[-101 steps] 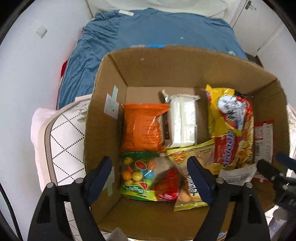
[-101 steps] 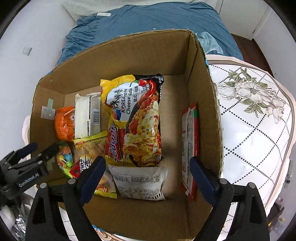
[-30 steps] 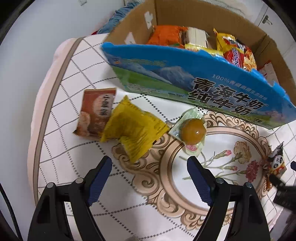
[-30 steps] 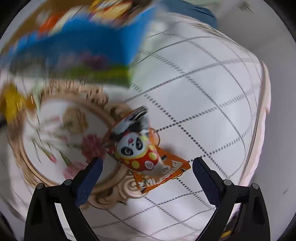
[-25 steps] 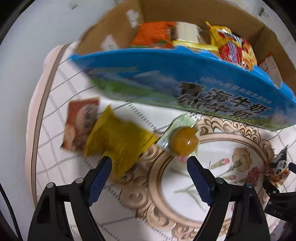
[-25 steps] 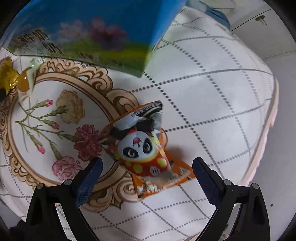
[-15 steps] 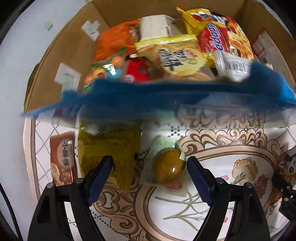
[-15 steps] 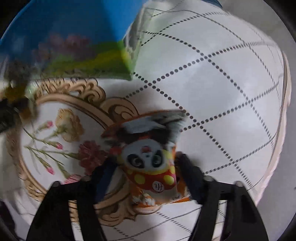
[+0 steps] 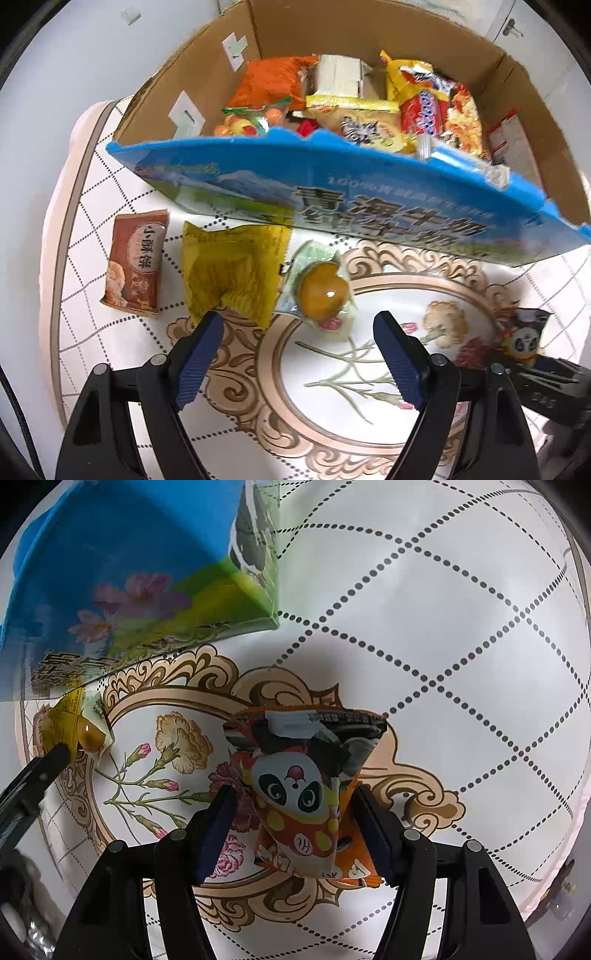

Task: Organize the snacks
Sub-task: 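Grasp the round amber candy with the left tool while the right tool grasps the panda-print bag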

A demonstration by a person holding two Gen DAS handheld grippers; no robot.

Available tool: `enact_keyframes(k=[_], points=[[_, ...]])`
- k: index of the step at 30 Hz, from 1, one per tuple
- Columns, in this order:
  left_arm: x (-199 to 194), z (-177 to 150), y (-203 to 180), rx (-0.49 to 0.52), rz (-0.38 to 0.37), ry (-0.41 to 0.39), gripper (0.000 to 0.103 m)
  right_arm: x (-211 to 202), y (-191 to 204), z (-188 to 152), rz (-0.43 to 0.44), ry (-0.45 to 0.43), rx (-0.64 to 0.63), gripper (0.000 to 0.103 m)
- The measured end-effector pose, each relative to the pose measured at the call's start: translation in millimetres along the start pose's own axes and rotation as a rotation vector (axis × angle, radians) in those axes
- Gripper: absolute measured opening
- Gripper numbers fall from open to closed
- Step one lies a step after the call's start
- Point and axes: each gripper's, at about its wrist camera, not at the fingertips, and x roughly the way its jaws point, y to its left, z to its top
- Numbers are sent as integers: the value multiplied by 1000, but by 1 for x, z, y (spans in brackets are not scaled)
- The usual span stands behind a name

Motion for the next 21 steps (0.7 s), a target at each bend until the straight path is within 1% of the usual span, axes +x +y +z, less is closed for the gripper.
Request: enact_keyframes(k=[3,4,5,9,10,13,14,15,17,19,21], points=[[6,4,-14,31,8,7,83,3,2,-5,-11,-9,3,68],[10,7,-18,35,10,20,83,3,9,-11,-13,-13,3,68],[19,8,-25,39,11,45,83,3,10,-11,-15,-18,4,68],[51,15,-32,33,34,123,83,4,13,-16,-16,-24,11,68],[56,17,-32,30,31,131,82,7,13,-17,-17,-24,13,68],[60,25,-31,16,27,111,82,7,13,-16,-22,-26,21,68],[60,29,-30,18,27,109,76,5,12,-16,-25,-28,18,68],[61,33,-30,20,26,109,58,4,11,-17,-29,-29,18,68],[62,37,-31,28,23,109,41,5,15,-20,-40,-40,10,68],[60,33,-36,62,34,97,40,4,18,-24,-65,-55,3,63],[55,23,-36,76,35,97,40,2,19,-29,-54,-64,1,57]])
